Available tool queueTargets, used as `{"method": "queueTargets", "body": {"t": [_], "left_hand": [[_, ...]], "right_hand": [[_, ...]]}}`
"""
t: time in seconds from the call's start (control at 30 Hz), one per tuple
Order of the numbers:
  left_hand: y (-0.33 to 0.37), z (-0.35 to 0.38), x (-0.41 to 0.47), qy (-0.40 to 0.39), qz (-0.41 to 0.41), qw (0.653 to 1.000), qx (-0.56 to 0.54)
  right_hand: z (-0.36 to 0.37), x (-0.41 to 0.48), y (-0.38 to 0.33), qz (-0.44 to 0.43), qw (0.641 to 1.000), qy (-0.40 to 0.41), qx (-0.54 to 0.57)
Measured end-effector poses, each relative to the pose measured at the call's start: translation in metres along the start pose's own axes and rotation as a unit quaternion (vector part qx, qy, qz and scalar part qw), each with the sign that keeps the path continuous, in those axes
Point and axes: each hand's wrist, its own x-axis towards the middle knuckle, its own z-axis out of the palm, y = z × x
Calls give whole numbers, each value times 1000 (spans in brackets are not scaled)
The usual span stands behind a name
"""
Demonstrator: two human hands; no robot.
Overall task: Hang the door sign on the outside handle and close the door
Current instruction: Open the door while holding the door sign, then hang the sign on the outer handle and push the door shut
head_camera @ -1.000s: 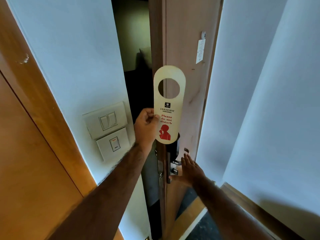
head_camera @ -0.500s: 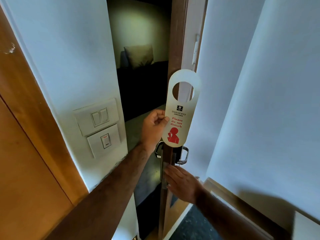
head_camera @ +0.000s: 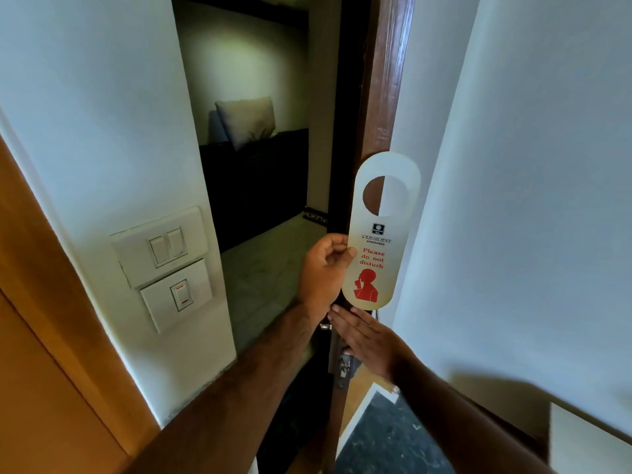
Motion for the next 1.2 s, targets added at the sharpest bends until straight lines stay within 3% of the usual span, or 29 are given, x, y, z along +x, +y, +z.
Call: {"method": "queueTargets", "body": {"t": [0.27, 0.6, 0.7, 0.8, 0.93, 1.07, 1.2], "left_hand": [[-21, -2, 5, 19, -32, 997, -71], [-72, -14, 34, 72, -106, 991, -25], [-93, -15, 34, 43, -125, 990, -42], [-126, -19, 33, -22, -173, 983, 59], [-171, -18, 32, -46, -205, 958, 195], [-202, -10, 26, -53, -247, 933, 258], [-225, -3, 34, -96, -207, 903, 364]], "right_hand": [[11, -34, 27, -25, 998, -65, 11], [26, -65, 58, -33, 999, -17, -28], [34, -73, 68, -50, 997, -10, -50], [43, -81, 75, -70, 996, 9, -59], [53, -87, 83, -84, 994, 47, -53], [67, -91, 88, -100, 990, 77, -60], [77, -92, 91, -103, 986, 106, -78]]}}
